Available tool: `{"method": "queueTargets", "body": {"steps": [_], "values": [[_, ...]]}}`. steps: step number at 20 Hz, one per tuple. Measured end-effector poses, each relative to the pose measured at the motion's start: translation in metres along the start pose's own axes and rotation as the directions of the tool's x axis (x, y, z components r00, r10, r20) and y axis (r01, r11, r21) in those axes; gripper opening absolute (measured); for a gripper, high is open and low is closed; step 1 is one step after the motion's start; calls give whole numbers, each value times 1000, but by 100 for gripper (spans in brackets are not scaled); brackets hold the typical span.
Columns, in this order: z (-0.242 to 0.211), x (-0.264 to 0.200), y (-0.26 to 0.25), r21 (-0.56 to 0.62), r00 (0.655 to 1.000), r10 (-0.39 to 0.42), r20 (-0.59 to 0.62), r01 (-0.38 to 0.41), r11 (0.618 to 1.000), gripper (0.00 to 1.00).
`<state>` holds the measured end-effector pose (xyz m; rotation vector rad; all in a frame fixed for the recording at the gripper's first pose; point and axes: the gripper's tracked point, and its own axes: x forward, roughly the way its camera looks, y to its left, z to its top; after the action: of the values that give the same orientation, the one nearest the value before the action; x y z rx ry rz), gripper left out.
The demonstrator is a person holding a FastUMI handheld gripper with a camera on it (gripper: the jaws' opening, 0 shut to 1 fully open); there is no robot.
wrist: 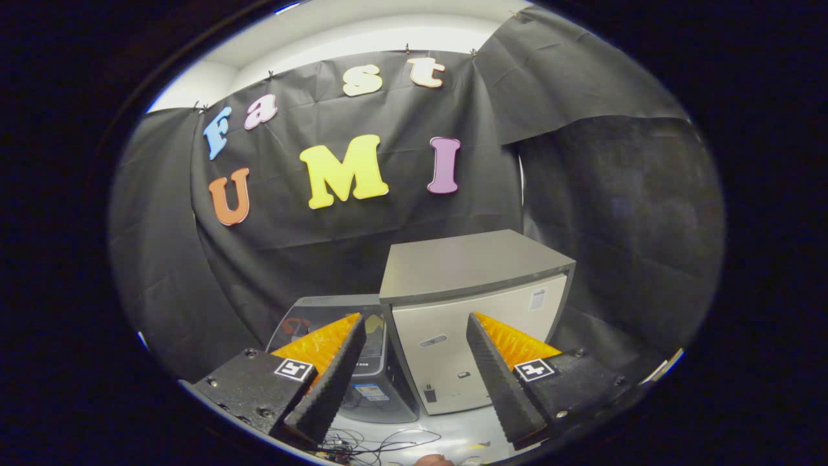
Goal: Put the clothes into the washing machine and then close the washing machine lid.
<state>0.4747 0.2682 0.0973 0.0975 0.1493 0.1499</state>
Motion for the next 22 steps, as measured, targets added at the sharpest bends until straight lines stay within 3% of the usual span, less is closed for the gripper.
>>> {"method": "queueTargets", "body": {"steps": [22], "values": [[0,1,-13,-58,999,35,-19,-36,998,98]]}}
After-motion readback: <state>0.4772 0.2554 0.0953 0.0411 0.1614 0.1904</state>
